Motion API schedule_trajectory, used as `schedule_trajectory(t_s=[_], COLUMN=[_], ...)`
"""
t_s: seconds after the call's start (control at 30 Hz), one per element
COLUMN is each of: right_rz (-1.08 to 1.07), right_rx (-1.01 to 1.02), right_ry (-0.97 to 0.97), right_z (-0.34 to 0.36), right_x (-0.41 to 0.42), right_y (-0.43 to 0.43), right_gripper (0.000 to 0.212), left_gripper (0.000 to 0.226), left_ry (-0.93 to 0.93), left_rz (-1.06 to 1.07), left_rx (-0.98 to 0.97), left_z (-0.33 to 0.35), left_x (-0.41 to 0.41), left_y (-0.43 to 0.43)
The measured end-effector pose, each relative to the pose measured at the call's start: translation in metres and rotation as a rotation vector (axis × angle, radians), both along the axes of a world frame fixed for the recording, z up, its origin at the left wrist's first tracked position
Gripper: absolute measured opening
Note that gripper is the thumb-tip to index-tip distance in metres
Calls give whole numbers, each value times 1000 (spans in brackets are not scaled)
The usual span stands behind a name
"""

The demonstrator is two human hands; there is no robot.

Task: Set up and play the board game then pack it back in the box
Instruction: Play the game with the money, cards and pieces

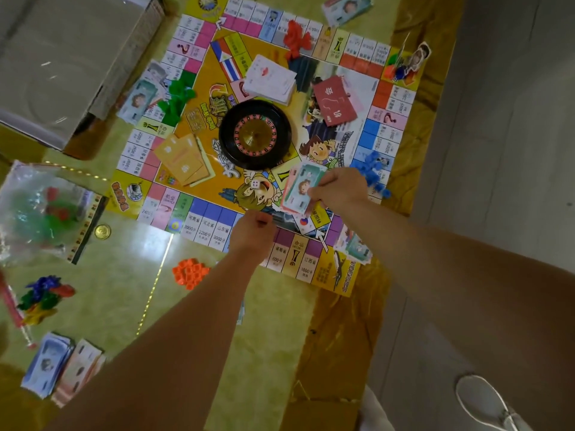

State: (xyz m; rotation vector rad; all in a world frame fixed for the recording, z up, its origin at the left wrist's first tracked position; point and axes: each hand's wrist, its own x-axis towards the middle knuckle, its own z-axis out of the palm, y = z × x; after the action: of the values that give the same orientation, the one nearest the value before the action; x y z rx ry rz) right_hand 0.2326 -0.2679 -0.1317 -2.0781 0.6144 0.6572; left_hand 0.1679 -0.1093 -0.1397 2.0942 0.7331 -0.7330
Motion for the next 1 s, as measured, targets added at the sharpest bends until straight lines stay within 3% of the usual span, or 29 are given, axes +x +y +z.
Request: schedule_trajectory(t_s=[0.07, 0.17, 0.33, 0.47, 0.6, 0.77, 1.0], right_rz=[46, 63, 163, 273, 271, 353, 402], right_rx=[-88, -158, -98, -95, -11, 119, 115], right_ry=[-15, -36, -222, -168, -256, -121, 144], right_z=[-6, -6, -3, 0, 15, 28, 13], right_x=[0, -3, -22, -29, -49, -110, -219], right_y=[5, 8, 13, 20, 36, 55, 101], right_gripper=[21, 46, 22, 42, 35, 9, 9], left_gripper=[23, 25, 26, 26, 22, 27, 15], left_ry=[12, 31, 51, 15, -75, -164, -119], left_rz=[22, 38, 42, -31, -129, -161, -144], left_rx=[-17, -49, -92, -86, -121, 23, 93], left_z=[-4, -5, -4, 1, 13, 33, 39], left_x=[0, 1, 1, -3, -11, -55, -159], left_y=[1, 3, 4, 2, 5, 29, 91])
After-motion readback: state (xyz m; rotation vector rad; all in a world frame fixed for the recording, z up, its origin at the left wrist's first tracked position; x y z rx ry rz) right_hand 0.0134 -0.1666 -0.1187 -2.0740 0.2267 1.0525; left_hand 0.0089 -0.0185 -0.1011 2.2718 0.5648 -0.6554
